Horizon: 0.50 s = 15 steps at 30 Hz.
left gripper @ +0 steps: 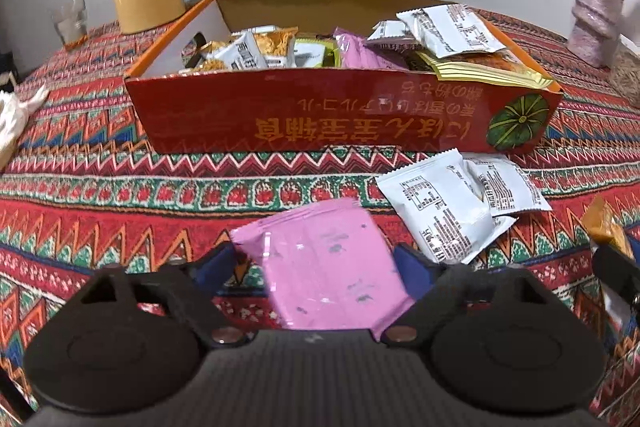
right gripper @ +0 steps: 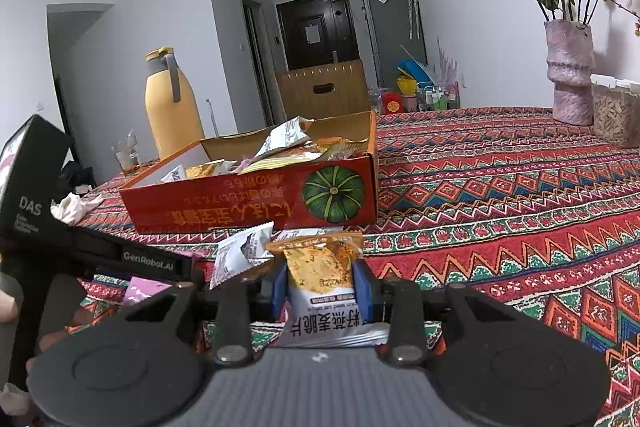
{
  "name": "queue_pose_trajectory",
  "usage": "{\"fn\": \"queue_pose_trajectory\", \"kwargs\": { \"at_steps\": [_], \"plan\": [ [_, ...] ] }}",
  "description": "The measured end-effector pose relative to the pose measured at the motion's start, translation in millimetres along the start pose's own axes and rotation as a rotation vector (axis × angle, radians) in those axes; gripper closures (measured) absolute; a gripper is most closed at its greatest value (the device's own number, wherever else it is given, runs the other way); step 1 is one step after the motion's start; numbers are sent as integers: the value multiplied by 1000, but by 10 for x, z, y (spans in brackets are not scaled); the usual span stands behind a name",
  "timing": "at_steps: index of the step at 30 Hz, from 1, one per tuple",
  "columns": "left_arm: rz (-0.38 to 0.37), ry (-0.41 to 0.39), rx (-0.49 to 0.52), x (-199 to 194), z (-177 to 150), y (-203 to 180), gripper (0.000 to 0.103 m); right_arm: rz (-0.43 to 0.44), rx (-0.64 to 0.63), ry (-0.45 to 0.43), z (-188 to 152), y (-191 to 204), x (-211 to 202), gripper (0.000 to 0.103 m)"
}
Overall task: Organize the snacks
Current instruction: 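Grasp the pink packet with the left gripper while the right gripper holds its packet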
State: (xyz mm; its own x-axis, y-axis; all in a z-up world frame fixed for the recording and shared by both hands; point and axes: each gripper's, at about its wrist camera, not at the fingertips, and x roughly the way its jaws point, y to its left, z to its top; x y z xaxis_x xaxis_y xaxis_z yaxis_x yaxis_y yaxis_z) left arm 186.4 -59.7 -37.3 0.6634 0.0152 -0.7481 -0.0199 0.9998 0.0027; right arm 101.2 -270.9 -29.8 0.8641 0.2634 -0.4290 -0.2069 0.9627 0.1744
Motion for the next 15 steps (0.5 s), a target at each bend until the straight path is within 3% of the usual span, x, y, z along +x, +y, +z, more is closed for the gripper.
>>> {"fn": "queue_pose_trajectory", "kwargs": {
  "at_steps": [2, 15],
  "plan": [
    [-21, -14, 9, -40, -10, 38, 39, 2, -7, -1, -5, 24, -12, 69],
    [-77, -79, 18, -225, -32, 232, 41, -24, -27, -1, 25, 86, -17, 69]
  ]
}}
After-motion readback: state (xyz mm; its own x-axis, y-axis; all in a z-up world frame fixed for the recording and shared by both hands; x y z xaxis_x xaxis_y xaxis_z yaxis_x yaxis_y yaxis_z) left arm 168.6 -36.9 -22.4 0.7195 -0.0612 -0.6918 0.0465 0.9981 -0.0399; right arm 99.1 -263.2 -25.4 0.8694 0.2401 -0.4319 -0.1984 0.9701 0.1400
